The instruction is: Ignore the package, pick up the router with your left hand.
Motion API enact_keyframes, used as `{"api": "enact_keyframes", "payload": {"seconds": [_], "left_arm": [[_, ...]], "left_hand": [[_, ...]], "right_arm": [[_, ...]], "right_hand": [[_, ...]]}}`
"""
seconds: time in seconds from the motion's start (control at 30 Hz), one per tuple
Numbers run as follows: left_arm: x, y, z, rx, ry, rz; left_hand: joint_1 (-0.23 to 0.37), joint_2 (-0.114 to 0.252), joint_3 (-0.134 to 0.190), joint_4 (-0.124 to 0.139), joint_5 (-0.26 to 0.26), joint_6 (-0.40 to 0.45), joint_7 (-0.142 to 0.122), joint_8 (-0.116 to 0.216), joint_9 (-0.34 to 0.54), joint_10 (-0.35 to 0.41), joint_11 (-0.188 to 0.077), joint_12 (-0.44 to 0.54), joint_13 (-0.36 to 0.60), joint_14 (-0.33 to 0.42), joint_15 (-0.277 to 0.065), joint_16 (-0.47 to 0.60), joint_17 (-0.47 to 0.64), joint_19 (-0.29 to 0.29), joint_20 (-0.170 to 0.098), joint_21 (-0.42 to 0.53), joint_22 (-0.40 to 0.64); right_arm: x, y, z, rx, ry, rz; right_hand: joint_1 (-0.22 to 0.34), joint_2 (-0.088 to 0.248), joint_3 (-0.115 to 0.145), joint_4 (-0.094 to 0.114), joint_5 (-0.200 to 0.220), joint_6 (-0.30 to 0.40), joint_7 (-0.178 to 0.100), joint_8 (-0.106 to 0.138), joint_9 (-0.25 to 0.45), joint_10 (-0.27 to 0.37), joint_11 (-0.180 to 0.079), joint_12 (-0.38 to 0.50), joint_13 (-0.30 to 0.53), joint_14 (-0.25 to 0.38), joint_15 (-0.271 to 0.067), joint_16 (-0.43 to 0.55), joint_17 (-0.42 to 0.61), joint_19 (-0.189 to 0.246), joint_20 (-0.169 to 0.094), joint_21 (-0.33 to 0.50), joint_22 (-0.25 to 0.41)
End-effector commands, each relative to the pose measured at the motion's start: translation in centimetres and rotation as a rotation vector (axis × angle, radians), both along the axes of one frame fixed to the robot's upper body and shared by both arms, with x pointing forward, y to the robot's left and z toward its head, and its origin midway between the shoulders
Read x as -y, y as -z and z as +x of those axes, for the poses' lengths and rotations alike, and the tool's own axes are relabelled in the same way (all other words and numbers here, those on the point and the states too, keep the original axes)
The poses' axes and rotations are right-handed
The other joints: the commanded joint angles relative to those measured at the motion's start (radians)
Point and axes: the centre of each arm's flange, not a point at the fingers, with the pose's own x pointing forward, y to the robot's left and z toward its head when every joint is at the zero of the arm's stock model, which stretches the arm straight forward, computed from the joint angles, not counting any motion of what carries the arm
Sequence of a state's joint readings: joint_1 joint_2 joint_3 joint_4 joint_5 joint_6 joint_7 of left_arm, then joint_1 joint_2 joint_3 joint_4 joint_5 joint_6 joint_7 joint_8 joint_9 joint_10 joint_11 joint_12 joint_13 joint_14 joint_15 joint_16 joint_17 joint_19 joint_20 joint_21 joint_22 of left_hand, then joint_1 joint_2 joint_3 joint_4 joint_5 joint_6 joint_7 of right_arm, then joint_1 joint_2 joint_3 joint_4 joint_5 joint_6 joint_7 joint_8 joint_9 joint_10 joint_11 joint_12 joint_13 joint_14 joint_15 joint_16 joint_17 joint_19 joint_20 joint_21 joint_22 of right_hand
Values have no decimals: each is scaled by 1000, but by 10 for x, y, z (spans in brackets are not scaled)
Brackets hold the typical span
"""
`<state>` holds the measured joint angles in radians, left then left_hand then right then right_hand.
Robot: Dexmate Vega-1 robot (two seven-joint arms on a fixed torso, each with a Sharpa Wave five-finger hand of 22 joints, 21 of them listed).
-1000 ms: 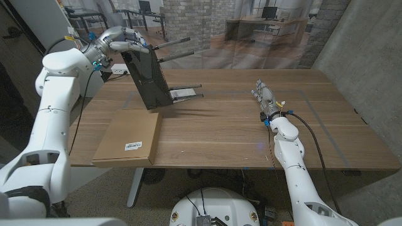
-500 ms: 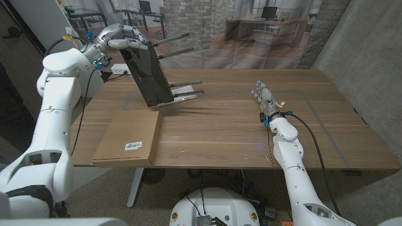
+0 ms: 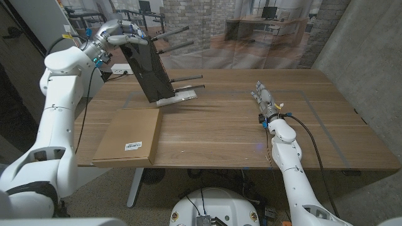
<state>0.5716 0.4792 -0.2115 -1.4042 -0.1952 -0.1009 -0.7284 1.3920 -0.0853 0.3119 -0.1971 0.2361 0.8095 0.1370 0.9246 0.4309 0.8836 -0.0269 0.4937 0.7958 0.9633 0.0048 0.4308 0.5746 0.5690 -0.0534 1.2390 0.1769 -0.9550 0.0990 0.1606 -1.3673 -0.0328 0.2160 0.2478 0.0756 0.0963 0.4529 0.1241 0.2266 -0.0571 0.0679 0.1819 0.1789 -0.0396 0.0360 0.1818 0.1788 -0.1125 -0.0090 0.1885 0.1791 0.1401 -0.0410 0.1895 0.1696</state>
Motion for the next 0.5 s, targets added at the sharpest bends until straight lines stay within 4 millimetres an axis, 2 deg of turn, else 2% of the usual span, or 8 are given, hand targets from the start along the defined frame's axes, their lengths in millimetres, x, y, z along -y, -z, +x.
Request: {"api": "enact_keyframes", "payload": {"seconds": [0.03, 0.27, 0.5], "left_arm": [[7, -9, 9, 20, 40, -11], [11, -11, 22, 13, 79, 0], [9, -6, 32, -11, 80, -8]], "left_hand": [[103, 109, 43, 39, 7, -4, 8, 6, 0, 19, -13, -5, 4, 160, -218, 4, 5, -7, -11, 8, 3], [101, 108, 45, 39, 7, -3, 9, 9, -3, 20, -13, -10, 7, 159, -217, 1, 8, -9, -10, 10, 2], [100, 108, 47, 39, 7, -6, 7, 12, -1, 20, -15, -13, 11, 160, -218, -1, 11, -11, -11, 12, 2]], "right_arm": [[-2, 12, -10, -2, 36, 17], [-3, 23, -21, -17, 70, 23], [0, 29, -26, -31, 90, 35]], "right_hand": [[8, 43, 2, -4, 7, 2, 5, 7, 5, 4, 8, 7, 5, -4, 3, 3, 2, 10, -14, 3, 2], [9, 43, 3, -5, 7, 2, 5, 7, 5, 4, 9, 7, 5, -3, 3, 3, 1, 10, -14, 4, 2], [10, 44, 2, -5, 7, 2, 6, 7, 5, 4, 8, 7, 5, -3, 2, 3, 1, 11, -14, 4, 2]]}}
